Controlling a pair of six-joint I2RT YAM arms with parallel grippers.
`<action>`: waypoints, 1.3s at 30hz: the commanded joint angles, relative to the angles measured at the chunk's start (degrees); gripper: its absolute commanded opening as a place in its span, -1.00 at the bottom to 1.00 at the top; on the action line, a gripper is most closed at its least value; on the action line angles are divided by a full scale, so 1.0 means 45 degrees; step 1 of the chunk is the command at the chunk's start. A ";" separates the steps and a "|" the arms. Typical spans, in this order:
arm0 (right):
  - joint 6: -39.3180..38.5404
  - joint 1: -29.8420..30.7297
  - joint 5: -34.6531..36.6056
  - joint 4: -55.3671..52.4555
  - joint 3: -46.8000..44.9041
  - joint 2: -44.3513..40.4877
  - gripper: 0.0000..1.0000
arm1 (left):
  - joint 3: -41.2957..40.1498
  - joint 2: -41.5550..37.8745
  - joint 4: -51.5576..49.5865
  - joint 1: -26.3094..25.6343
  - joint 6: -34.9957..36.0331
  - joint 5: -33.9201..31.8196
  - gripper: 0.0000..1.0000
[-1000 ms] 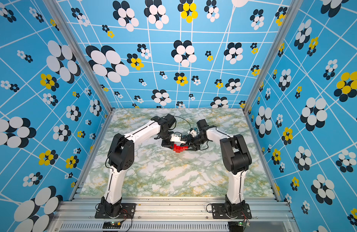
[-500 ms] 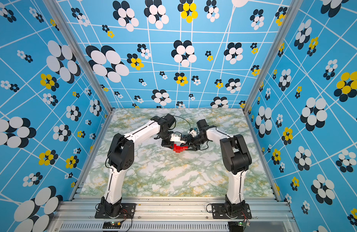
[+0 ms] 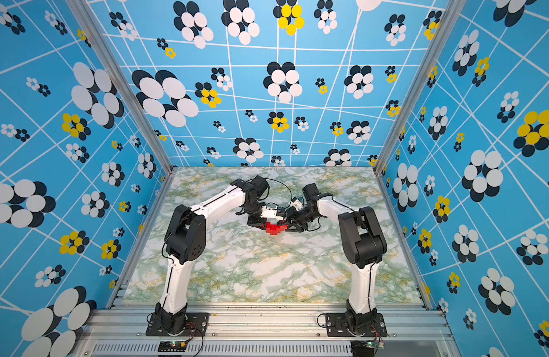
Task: Assemble the letter v with lego
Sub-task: Assemble the lego brick with the lego brick.
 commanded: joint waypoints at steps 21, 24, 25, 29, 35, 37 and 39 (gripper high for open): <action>-0.0085 -0.0049 -0.0096 -0.0040 -0.0043 0.0360 0.08 | -0.0645 -0.0302 0.0458 0.0082 -0.0597 0.0515 -0.72; -0.0034 -0.0049 -0.0089 0.0047 -0.0031 0.0390 0.07 | -0.0681 -0.0402 0.0542 0.0081 -0.0625 0.0613 -0.72; -0.0020 -0.0052 -0.0084 0.0069 -0.0031 0.0400 0.07 | -0.0701 -0.0412 0.0578 0.0084 -0.0656 0.0633 -0.72; -0.0012 -0.0049 -0.0087 0.0110 -0.0010 0.0473 0.03 | -0.0751 -0.0503 0.0623 0.0094 -0.0723 0.0745 -0.72; -0.0017 -0.0058 -0.0068 0.0141 -0.0011 0.0556 0.00 | -0.0841 -0.0652 0.0719 0.0087 -0.0715 0.0803 -0.72; -0.0017 -0.0069 -0.0065 0.0127 0.0034 0.0586 -0.05 | -0.0843 -0.0685 0.0736 0.0077 -0.0741 0.0865 -0.71; -0.0007 -0.0069 -0.0079 0.0131 0.0029 0.0632 -0.05 | -0.0870 -0.0705 0.0776 0.0082 -0.0754 0.0897 -0.71</action>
